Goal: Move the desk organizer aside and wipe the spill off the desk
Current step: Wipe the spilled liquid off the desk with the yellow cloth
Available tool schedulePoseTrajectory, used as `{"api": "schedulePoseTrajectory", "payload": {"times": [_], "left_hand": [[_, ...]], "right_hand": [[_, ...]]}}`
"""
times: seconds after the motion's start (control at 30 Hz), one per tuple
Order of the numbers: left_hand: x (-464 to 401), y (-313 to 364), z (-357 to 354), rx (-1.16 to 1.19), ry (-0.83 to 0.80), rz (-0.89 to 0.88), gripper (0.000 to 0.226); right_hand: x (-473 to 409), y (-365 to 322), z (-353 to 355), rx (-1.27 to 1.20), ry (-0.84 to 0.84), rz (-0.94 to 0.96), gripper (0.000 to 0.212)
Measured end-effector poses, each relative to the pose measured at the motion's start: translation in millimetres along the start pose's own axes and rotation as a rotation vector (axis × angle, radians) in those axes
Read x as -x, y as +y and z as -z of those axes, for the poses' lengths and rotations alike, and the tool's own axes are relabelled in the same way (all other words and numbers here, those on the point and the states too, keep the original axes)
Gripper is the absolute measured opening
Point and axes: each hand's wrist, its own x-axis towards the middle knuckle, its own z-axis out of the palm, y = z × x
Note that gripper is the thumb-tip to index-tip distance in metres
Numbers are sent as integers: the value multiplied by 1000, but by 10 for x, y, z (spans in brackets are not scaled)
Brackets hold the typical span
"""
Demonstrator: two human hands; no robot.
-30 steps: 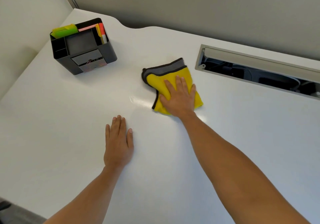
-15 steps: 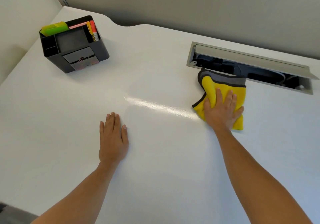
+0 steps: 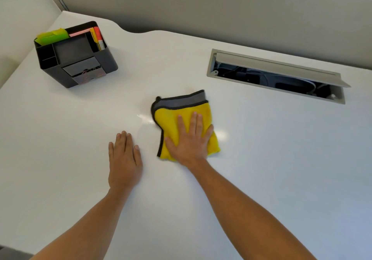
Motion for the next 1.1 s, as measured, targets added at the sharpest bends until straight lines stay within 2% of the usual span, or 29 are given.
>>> {"api": "schedulePoseTrajectory", "payload": {"times": [0.17,0.27,0.5,0.73,0.93,1.0,1.1], "left_hand": [[9,-6,15,7,-18,2,60],[17,1,26,8,-12,-2,61],[37,13,33,31,3,-10,60],[36,23,63,3,10,-39,59],[61,80,90,-22,4,-43,61],[60,78,92,-21,1,-46,62],[59,48,83,-27,8,-53,61]], "right_hand": [[157,198,31,16,15,131,79],[237,398,73,17,32,98,78],[504,1280,303,35,68,-177,77],[936,2159,523,-22,126,-570,74],[917,1899,449,-37,104,-698,81],[899,1639,364,-36,82,-651,85],[991,1106,216,-20,85,-474,86]]}}
